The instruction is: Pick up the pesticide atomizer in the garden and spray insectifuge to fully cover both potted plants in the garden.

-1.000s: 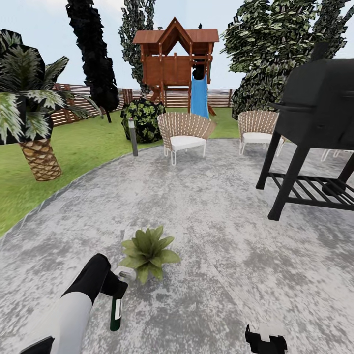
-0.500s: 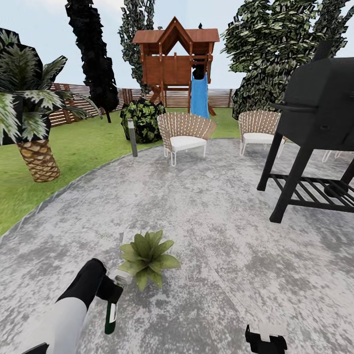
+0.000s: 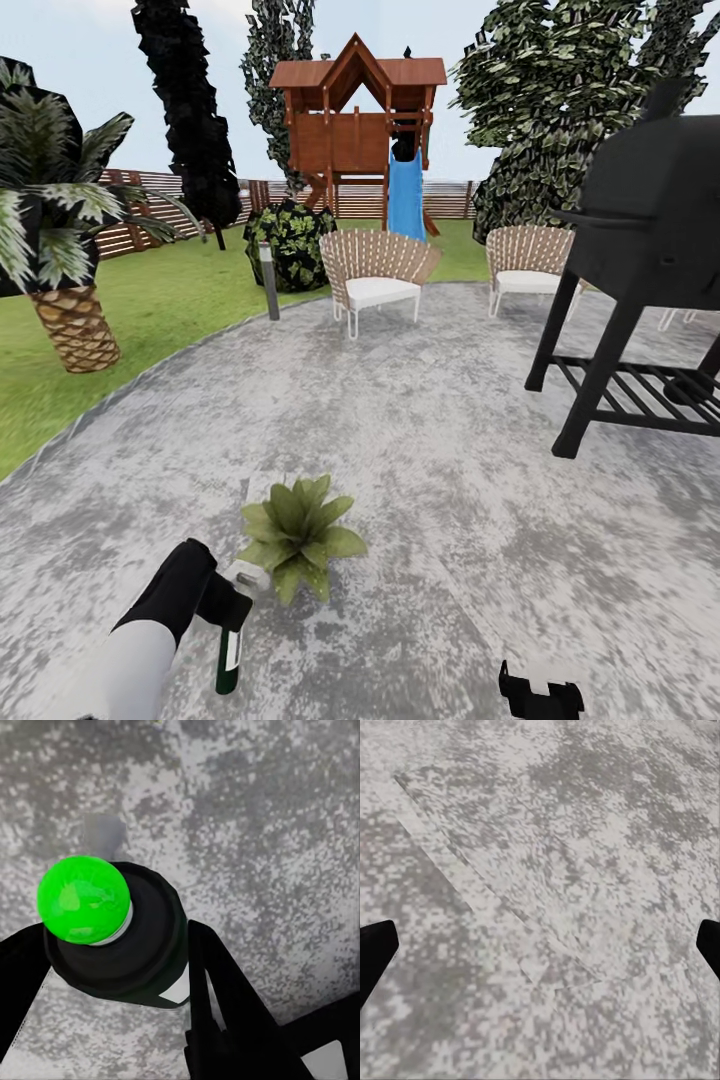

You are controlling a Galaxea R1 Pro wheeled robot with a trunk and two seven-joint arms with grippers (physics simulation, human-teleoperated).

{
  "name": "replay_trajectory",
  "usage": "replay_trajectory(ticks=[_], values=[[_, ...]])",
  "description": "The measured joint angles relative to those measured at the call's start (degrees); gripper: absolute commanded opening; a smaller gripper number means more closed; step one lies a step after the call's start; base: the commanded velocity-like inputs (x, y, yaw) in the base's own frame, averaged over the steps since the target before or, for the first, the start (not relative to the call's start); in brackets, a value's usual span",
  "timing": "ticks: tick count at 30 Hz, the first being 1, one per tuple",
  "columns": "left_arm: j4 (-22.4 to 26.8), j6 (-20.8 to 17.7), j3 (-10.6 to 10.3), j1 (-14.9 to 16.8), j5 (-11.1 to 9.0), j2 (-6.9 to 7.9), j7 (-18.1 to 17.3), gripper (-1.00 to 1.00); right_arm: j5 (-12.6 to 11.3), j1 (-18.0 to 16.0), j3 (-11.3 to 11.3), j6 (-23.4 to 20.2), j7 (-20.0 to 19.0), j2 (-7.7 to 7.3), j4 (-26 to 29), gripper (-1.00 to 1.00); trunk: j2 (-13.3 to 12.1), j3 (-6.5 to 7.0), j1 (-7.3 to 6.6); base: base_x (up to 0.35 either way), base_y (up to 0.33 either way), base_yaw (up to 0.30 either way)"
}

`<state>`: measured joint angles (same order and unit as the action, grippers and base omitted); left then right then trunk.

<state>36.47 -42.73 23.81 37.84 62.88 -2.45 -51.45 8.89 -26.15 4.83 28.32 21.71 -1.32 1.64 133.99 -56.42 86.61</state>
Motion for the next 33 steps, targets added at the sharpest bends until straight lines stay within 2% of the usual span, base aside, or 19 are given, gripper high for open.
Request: replay_trajectory(ticks=[3,8,14,18,21,24,26,28,31,33], values=[[0.09,0.04,0.16,-0.16,0.13,0.63,0.12,-1.0,0.0,0.0,0.02,0.0,0.0,0.0,0.0,1.0,0.0,0.0,0.02,0.046,0.0,0.0],[1.56,0.08,0.24,-0.63,0.12,2.59,-0.1,-1.0,0.0,0.0,-0.01,0.0,0.0,0.0,-0.01,1.0,0.0,0.0,0.02,0.005,0.0,0.0],[0.44,0.32,-0.19,-1.79,0.15,1.84,-0.11,-1.0,0.0,0.0,0.02,0.0,0.0,0.0,-0.01,1.0,0.0,0.0,0.03,0.0,0.0,0.0],[0.85,0.44,-0.11,-2.31,0.15,1.88,0.04,-1.0,0.0,0.0,0.02,0.0,0.0,0.0,-0.01,1.0,0.0,0.0,0.03,0.0,0.0,0.0],[1.3,0.36,0.33,-2.14,0.13,2.73,-0.08,-1.0,0.0,0.0,0.04,0.0,0.0,0.0,-0.02,1.0,0.0,0.0,0.02,0.0,0.0,0.0],[2.8,0.34,0.48,-2.04,0.1,4.45,-0.27,-1.0,0.0,0.0,0.0,0.0,0.0,0.0,0.0,1.0,0.0,0.0,0.02,0.0,0.0,0.0],[3.69,0.17,0.51,-2.05,-0.15,4.88,-0.29,-1.0,0.0,0.0,0.0,0.0,0.0,0.0,0.0,1.0,0.0,0.0,0.02,0.0,0.0,0.0],[4.07,0.2,0.42,-2.2,-0.25,4.92,-0.24,-1.0,0.0,0.0,0.0,0.0,0.0,0.0,-0.03,1.0,0.0,0.0,0.02,0.0,0.0,0.0],[3.76,0.26,0.14,-2.46,-0.28,4.23,-0.23,-1.0,0.0,0.0,0.03,0.0,0.0,0.0,-0.02,1.0,0.0,0.0,0.03,0.0,0.0,0.0],[3.27,0.28,0.03,-3.54,-0.26,2.21,-0.21,-1.0,0.0,0.0,-0.01,0.0,0.0,0.0,-0.03,1.0,0.0,-0.01,0.03,0.0,0.0,0.0]])
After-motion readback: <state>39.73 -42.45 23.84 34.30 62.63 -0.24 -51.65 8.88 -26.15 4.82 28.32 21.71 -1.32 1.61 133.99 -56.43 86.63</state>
